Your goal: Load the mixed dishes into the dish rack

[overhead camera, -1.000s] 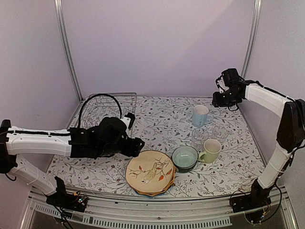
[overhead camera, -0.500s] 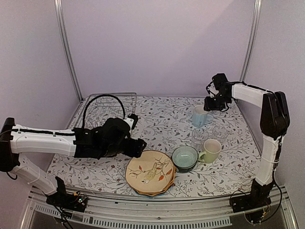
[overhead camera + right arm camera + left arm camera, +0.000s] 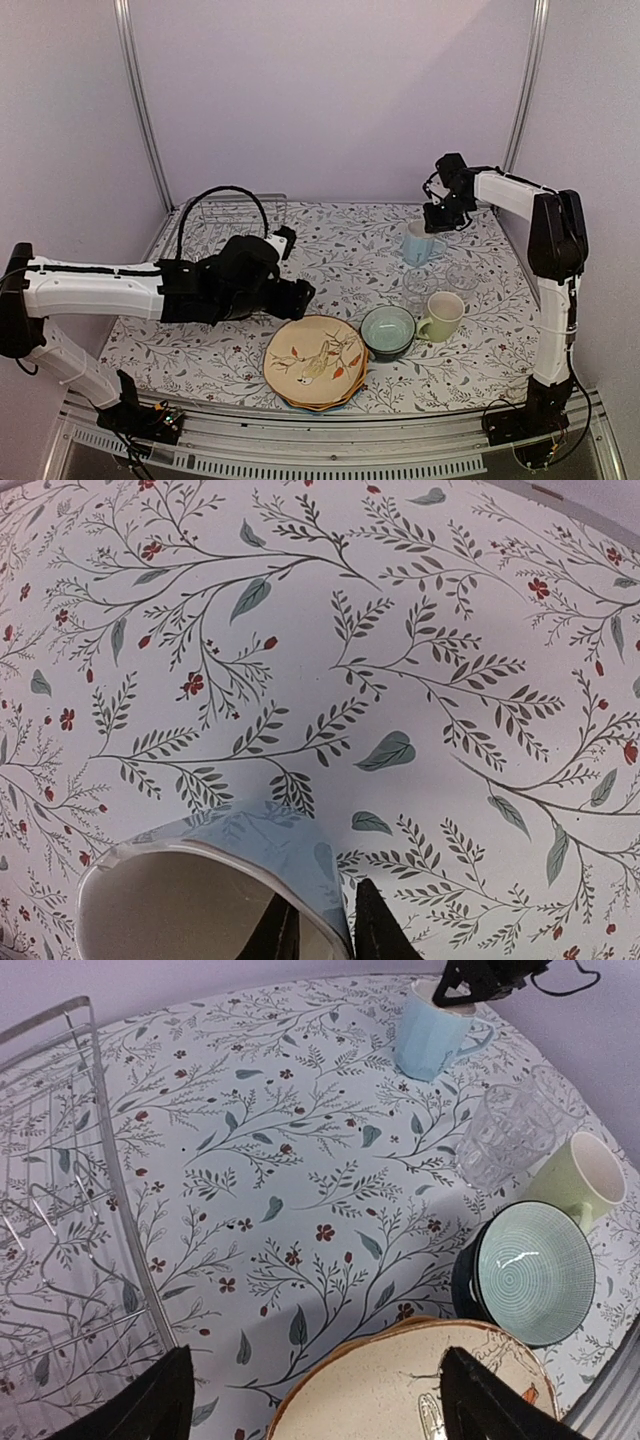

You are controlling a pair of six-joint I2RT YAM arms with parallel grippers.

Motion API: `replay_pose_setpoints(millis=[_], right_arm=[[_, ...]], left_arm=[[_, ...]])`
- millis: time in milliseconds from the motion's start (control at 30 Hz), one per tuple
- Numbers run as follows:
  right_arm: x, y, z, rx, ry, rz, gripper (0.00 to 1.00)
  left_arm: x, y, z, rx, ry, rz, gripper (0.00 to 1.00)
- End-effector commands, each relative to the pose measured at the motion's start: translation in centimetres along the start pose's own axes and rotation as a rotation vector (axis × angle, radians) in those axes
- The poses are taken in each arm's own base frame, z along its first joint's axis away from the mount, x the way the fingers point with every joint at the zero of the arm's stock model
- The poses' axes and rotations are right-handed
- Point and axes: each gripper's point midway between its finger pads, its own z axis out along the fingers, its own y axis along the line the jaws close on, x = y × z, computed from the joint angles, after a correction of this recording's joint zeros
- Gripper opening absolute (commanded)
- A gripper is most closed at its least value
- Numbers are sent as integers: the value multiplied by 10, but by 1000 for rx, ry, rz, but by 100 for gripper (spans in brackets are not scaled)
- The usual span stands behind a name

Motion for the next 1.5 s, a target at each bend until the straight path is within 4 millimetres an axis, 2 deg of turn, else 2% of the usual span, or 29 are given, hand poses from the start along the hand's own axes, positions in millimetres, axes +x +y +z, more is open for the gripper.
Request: replay_pose_setpoints(millis=[0, 133, 233, 333, 400, 467, 533, 633, 733, 767, 833, 933, 1033, 1133, 1267, 1467], right_arm=[[11, -6, 8, 31, 59, -19, 18], [11, -7, 5, 32, 66, -22, 12], [6, -6, -3, 31, 48, -23, 0], [-8, -3, -19, 16, -6, -21, 0], [-22, 6, -37, -27, -64, -14, 0], [-40, 24, -67, -126, -144, -8, 0], [-54, 44, -98, -230, -217, -7, 0], [-63, 80, -140, -347, -301, -28, 0], [-57, 119, -167, -495, -346, -54, 0], [-56, 133, -184, -555, -376, -73, 0], [-49, 157, -203, -657, -398, -99, 0], [-40, 190, -236, -824, -439, -141, 0], [-25, 216, -262, -990, -437, -158, 0], [-14, 235, -275, -1086, -418, -166, 0], [-4, 250, -286, -1196, -404, -179, 0], [7, 269, -296, -1312, -367, -180, 0]], left_arm=[[-9, 3, 3, -20, -8, 6, 85], [-14, 7, 4, -20, -4, -11, 86], [-19, 11, 6, -13, -3, -29, 88], [-29, 17, 8, -11, -14, -48, 90], [-37, 20, 8, -5, -28, -53, 92], [-47, 21, 8, 19, -54, -56, 94], [-57, 23, 7, 53, -80, -71, 96], [-72, 23, 6, 148, -125, -117, 99], [-88, 22, 4, 249, -171, -162, 100], [-91, 21, 3, 286, -177, -173, 100], [-97, 18, -1, 357, -200, -191, 100], [-107, 10, -11, 508, -249, -233, 100], [-123, 0, -28, 659, -353, -265, 100], [-131, -13, -40, 781, -399, -263, 100], [-139, -26, -52, 906, -442, -272, 100], [-145, -36, -46, 984, -446, -283, 100]])
